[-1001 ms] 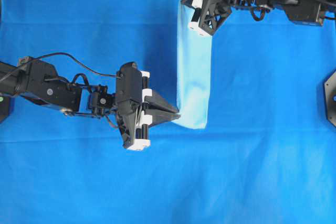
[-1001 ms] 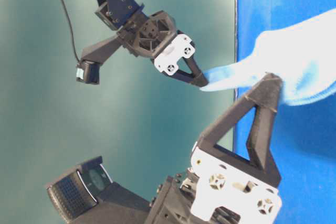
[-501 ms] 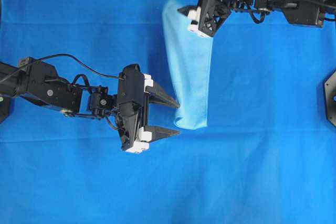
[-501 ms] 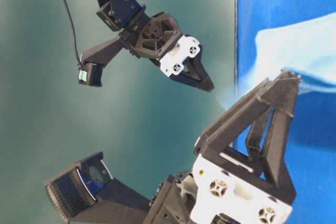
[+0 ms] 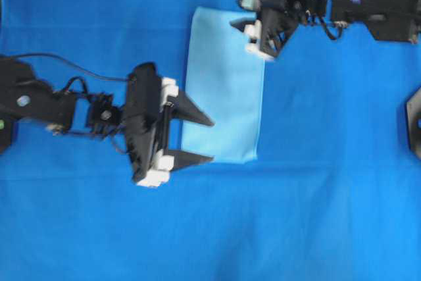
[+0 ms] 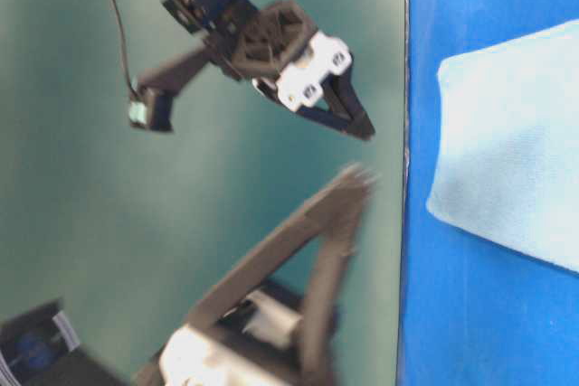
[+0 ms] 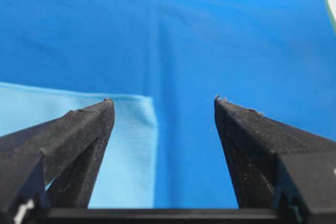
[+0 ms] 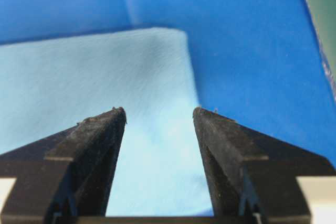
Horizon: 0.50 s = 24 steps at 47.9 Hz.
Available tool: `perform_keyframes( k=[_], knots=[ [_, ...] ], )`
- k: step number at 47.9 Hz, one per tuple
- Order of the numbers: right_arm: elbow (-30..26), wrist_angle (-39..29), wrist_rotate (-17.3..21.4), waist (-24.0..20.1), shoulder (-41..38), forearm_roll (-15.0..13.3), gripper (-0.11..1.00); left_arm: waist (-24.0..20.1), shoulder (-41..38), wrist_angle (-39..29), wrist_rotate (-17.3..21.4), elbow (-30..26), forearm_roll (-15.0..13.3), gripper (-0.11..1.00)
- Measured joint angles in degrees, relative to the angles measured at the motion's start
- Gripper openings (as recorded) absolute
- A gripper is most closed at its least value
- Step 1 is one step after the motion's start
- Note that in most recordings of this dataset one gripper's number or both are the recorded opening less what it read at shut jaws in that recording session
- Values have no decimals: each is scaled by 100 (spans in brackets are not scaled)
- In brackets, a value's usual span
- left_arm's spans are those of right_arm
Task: Fold the light blue towel.
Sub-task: 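Move both grippers to the top corners of the narrow strip and grasp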
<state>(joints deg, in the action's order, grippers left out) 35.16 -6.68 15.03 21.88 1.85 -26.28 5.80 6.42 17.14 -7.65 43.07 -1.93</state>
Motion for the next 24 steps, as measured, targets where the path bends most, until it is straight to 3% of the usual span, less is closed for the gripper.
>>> perform_keyframes(
  k=[24],
  knots=[
    [2057,615,466,-615,2584,264,57,-1222,1441,255,844,1433,0,73]
  ],
)
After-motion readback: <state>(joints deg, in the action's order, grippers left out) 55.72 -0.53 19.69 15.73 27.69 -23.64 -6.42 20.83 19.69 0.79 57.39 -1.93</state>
